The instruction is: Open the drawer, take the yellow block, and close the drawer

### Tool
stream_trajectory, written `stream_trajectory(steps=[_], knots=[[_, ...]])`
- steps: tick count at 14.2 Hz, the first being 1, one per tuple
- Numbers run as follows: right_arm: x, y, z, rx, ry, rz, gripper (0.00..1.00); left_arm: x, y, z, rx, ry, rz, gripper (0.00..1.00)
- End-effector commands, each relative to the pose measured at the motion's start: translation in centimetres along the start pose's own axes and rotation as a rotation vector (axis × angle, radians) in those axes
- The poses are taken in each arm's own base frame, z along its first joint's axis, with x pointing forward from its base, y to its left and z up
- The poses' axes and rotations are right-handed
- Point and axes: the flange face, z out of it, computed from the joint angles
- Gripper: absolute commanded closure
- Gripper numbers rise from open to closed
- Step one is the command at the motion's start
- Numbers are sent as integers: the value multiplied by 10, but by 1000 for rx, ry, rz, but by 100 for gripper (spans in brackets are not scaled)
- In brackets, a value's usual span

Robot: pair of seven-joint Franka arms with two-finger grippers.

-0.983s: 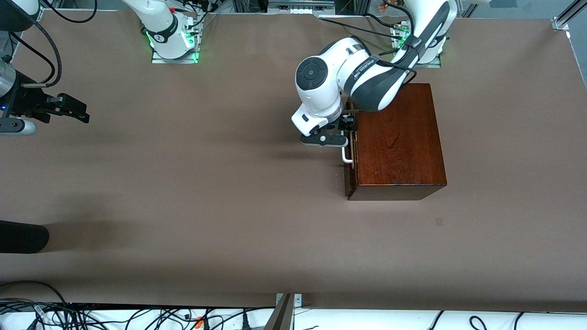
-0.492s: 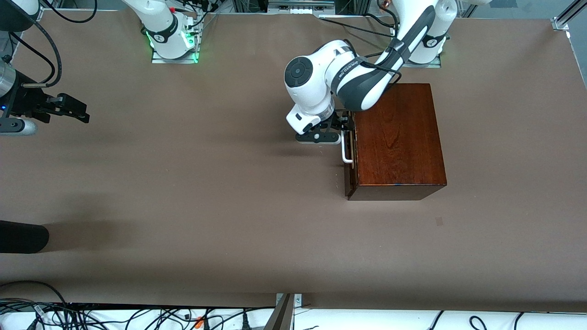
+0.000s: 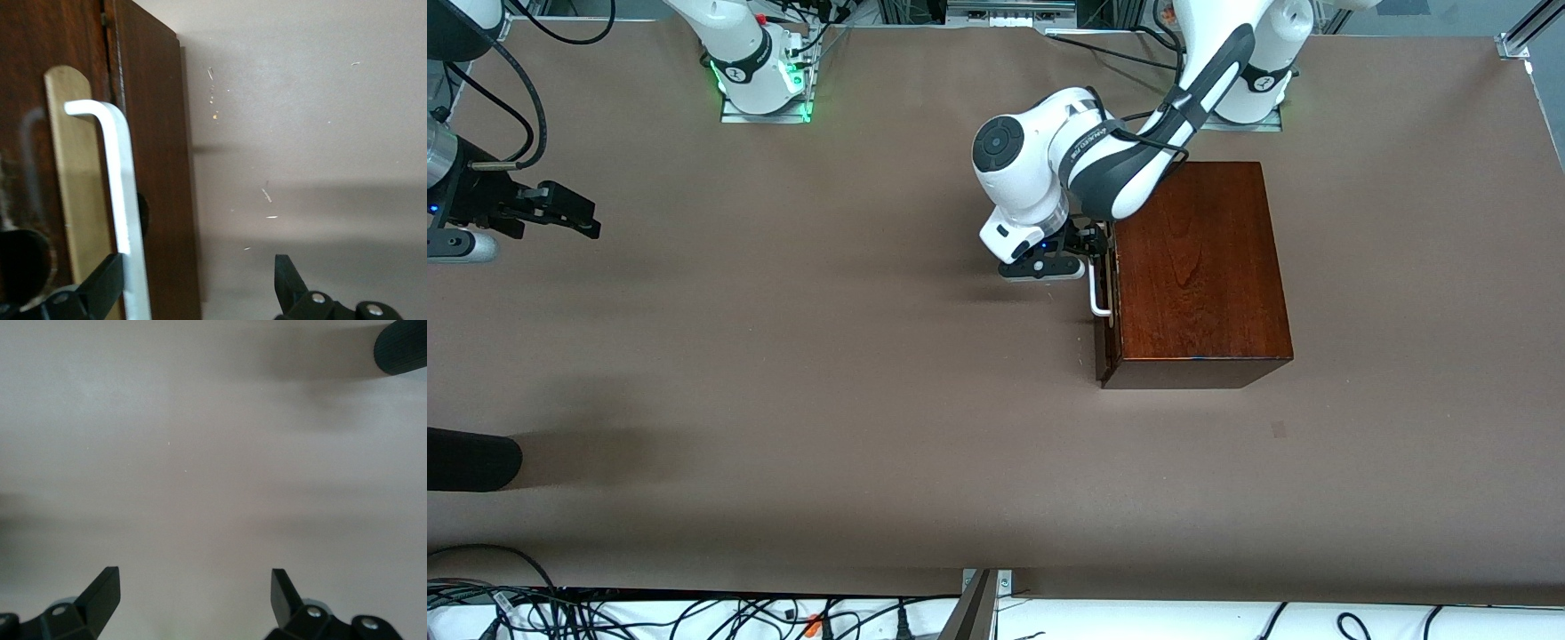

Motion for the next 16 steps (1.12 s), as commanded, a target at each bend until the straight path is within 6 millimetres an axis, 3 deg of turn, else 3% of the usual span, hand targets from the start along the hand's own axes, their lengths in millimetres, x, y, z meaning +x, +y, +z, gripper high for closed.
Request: stream_trajectory(steps=[1, 5, 8, 16], knots=[[-5, 0, -2, 5, 4, -13, 0, -6, 4, 8, 1, 28, -33, 0], [-5, 0, -2, 5, 4, -13, 0, -6, 8, 14, -6, 26, -30, 0], [-5, 0, -2, 5, 4, -13, 0, 1, -19, -6, 145, 78, 62, 0], [-5, 0, -2, 5, 4, -13, 0, -9, 12, 15, 77, 86, 36, 0]])
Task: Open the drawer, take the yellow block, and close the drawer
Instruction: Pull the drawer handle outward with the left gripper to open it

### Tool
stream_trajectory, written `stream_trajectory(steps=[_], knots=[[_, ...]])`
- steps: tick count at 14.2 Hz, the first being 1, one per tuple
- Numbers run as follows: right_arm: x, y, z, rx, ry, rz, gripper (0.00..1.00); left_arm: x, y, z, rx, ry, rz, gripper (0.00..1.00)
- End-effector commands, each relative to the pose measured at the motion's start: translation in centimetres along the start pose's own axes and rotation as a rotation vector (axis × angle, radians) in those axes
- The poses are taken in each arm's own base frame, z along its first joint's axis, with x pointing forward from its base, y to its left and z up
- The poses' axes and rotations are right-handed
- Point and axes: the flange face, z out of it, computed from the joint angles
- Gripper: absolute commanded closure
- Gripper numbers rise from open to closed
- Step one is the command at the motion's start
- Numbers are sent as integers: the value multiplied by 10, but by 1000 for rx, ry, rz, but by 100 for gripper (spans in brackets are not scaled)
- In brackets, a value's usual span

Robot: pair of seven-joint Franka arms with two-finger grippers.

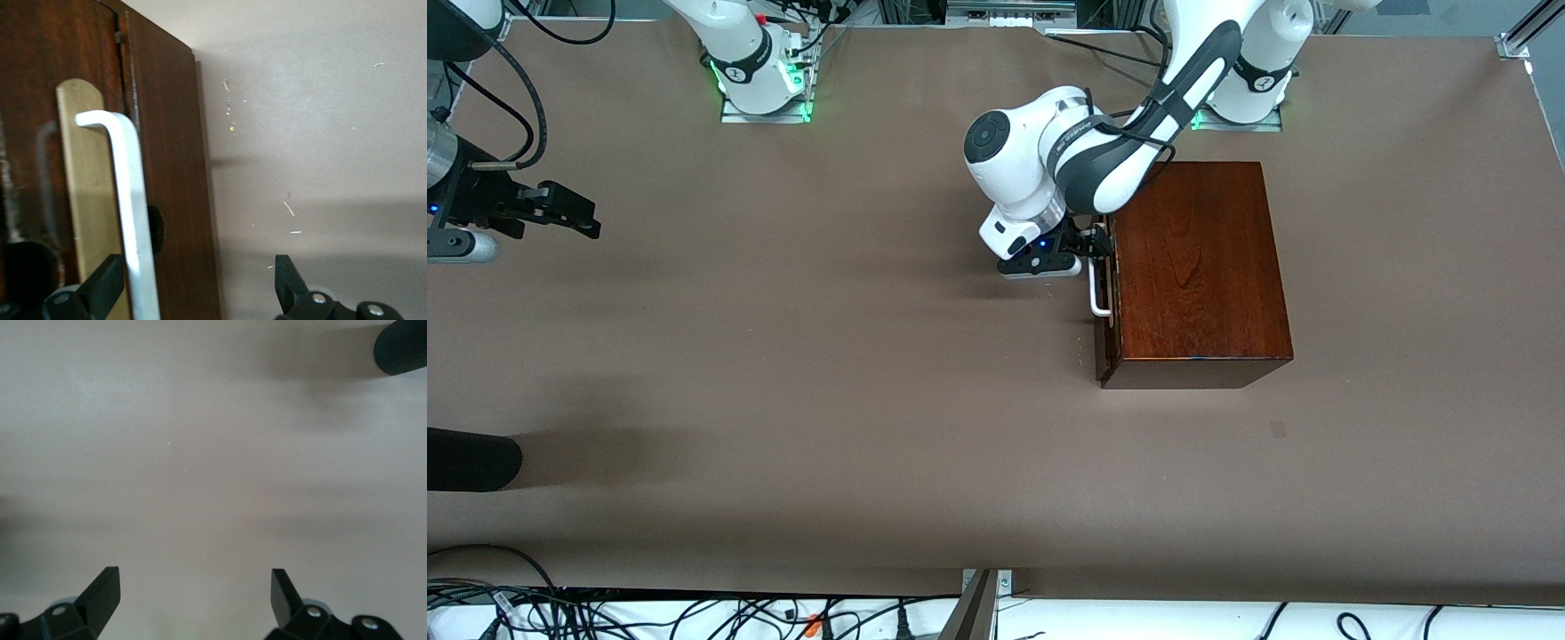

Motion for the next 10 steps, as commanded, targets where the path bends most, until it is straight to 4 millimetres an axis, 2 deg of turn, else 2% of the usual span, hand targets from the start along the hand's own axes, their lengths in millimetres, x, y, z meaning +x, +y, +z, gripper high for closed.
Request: stream_trajectory(steps=[1, 10], knots=[[-5, 0, -2, 5, 4, -13, 0, -1, 8, 2, -38, 13, -17, 0], [-5, 0, -2, 5, 4, -13, 0, 13, 29, -21, -258, -6, -128, 0]])
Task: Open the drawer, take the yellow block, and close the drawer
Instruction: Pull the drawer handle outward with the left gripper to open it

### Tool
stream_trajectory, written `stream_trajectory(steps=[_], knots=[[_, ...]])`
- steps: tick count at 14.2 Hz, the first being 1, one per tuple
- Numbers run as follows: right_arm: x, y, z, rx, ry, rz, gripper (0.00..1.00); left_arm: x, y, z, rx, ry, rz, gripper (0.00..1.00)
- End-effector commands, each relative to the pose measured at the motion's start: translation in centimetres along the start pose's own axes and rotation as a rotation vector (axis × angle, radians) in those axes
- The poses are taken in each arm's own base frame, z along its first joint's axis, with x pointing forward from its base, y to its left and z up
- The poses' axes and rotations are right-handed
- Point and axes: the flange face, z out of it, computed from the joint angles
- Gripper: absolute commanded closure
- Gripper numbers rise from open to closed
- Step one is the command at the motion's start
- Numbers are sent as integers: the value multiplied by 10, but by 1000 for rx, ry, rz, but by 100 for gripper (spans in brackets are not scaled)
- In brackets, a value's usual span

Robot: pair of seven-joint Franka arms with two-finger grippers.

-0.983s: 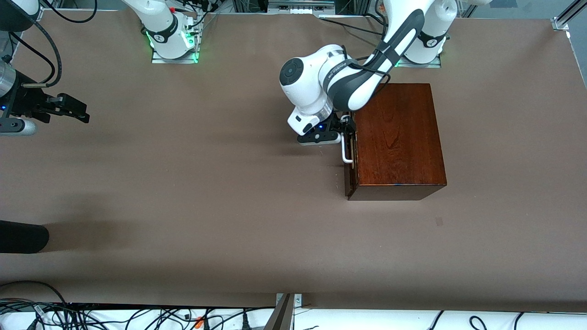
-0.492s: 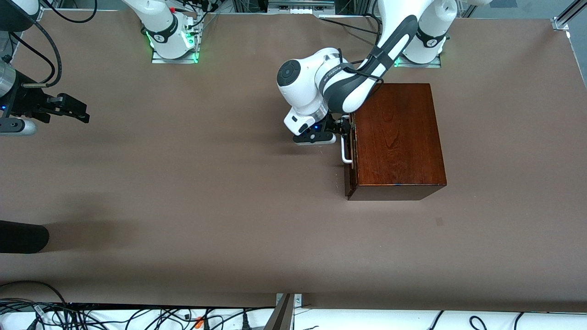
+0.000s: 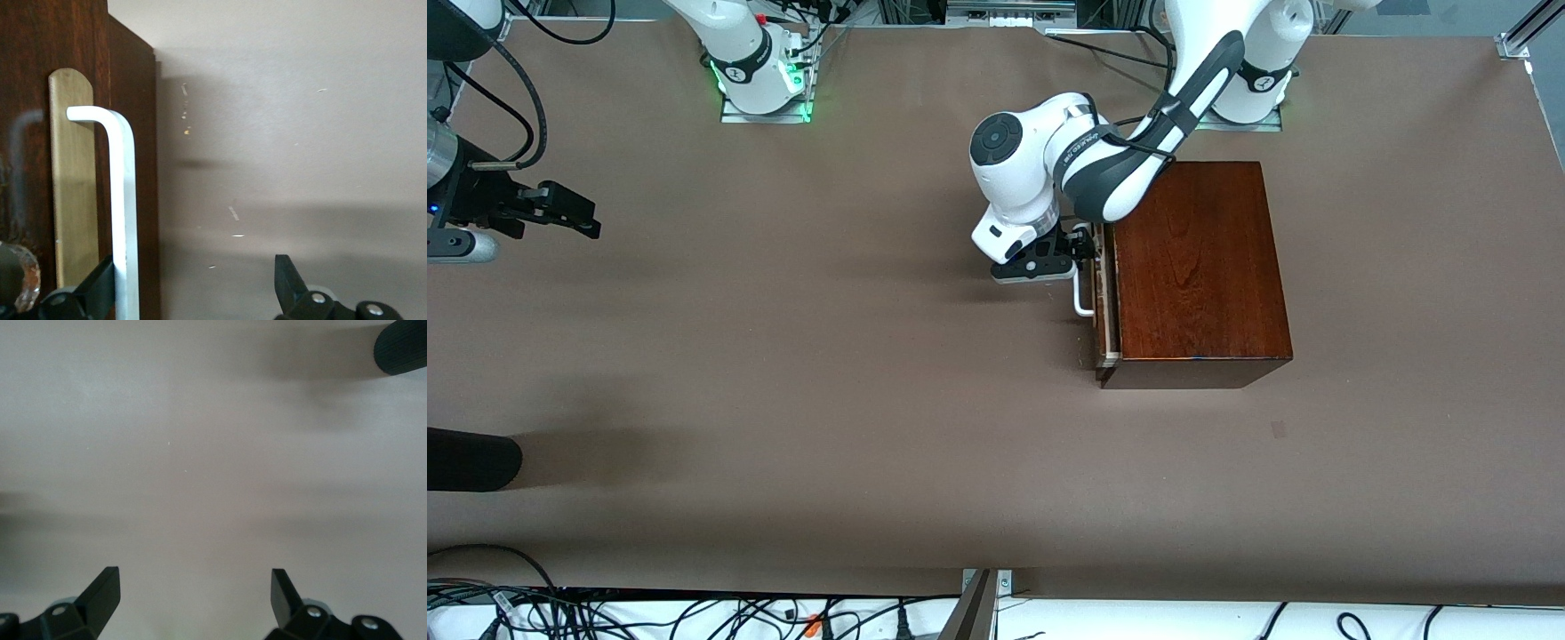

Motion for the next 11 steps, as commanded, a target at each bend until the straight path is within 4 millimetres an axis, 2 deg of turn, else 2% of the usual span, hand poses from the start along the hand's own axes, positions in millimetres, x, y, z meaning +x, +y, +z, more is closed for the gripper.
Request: stream_trajectory(steps=[1, 3, 7, 11], knots=[[-5, 0, -2, 5, 3, -13, 0, -2, 29, -7, -98, -7, -18, 0], [-5, 0, -2, 5, 4, -13, 0, 0, 41, -13, -122, -6, -20, 0], [-5, 0, -2, 5, 4, -13, 0, 4, 50, -19, -145, -1, -20, 0], [-5, 0, -2, 5, 3, -13, 0, 4, 50, -23, -150, -2, -13, 0]])
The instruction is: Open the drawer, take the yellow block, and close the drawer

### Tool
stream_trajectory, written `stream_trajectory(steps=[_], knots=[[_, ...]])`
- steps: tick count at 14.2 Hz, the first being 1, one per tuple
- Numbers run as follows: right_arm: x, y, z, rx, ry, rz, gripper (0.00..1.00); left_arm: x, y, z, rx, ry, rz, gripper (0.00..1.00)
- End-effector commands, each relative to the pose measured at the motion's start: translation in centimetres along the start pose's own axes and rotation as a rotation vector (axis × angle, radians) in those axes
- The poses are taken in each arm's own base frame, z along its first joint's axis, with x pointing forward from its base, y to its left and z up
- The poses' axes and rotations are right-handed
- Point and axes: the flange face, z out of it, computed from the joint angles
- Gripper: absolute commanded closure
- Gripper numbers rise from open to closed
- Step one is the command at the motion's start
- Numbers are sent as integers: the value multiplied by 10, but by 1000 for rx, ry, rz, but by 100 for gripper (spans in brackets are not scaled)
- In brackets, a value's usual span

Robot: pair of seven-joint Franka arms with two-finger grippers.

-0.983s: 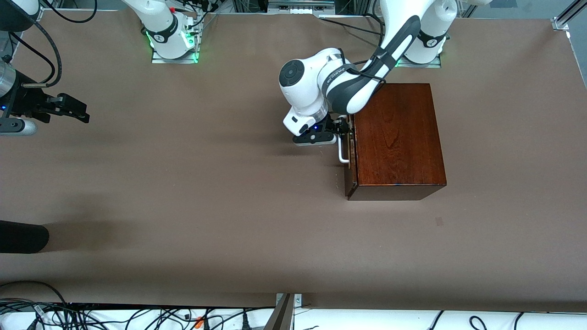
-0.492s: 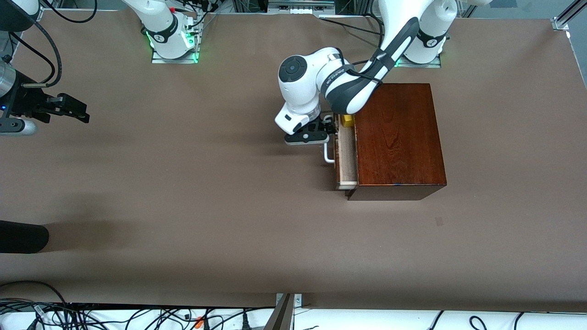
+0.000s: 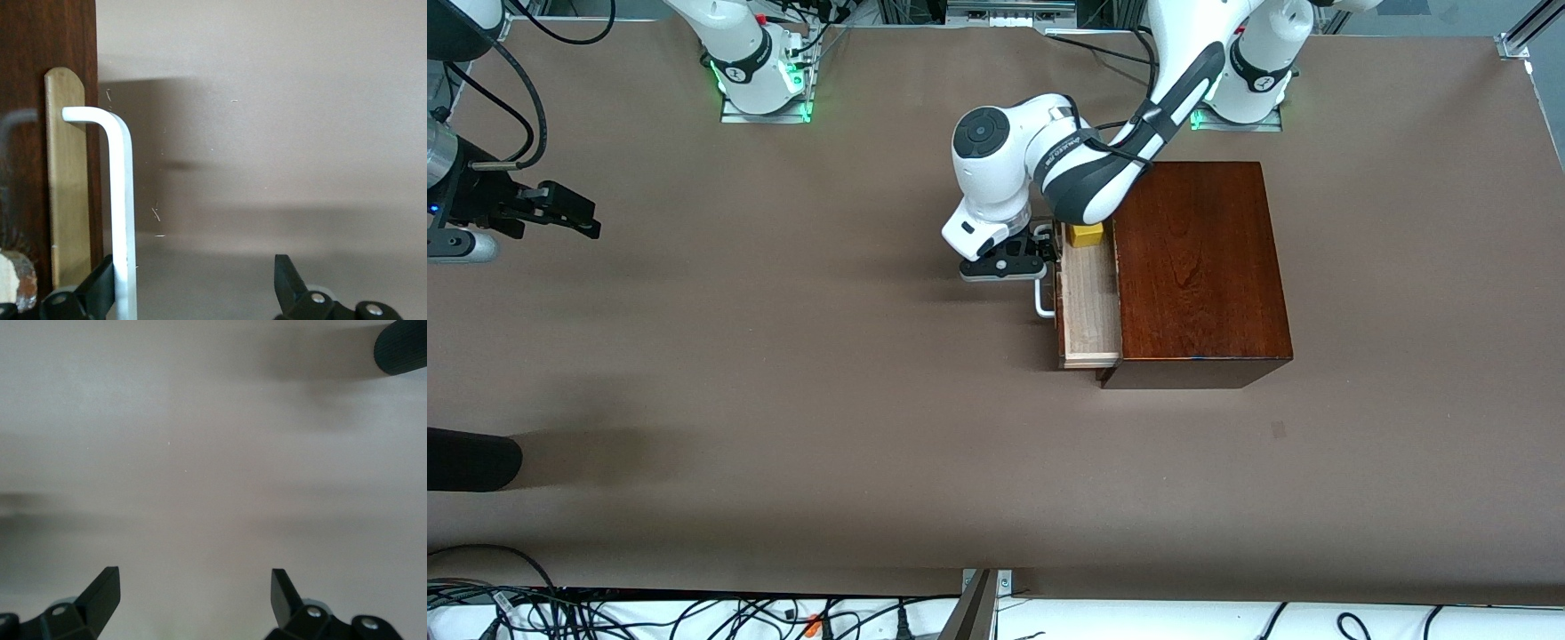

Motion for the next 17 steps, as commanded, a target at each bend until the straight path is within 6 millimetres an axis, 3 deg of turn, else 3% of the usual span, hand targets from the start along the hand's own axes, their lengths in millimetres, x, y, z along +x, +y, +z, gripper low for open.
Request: stream_trajectory(steps=[1, 5, 8, 9, 12, 13, 15, 17], knots=[[-5, 1, -2, 5, 3, -13, 0, 4, 9, -9, -30, 0, 4, 0], [-5, 1, -2, 5, 3, -13, 0, 0, 0, -17, 41, -18, 14, 0], [-5, 1, -2, 5, 4, -13, 0, 2, -9, -43, 46, -10, -2, 0], [-4, 1, -1, 5, 6, -13, 0, 2, -13, -57, 50, -8, -7, 0], [-5, 0, -3, 6, 9, -14, 0, 12, -26, -123, 23, -80, -31, 0], [-5, -1, -6, 8, 13, -8, 0, 19, -40, -139, 48, -104, -24, 0], [-5, -20, -10, 11, 20, -10, 0, 40, -81, -174, 94, -145, 1, 0], [-6, -50, -9, 14, 14, 12, 0, 77, -159, -201, 56, -227, 21, 0]])
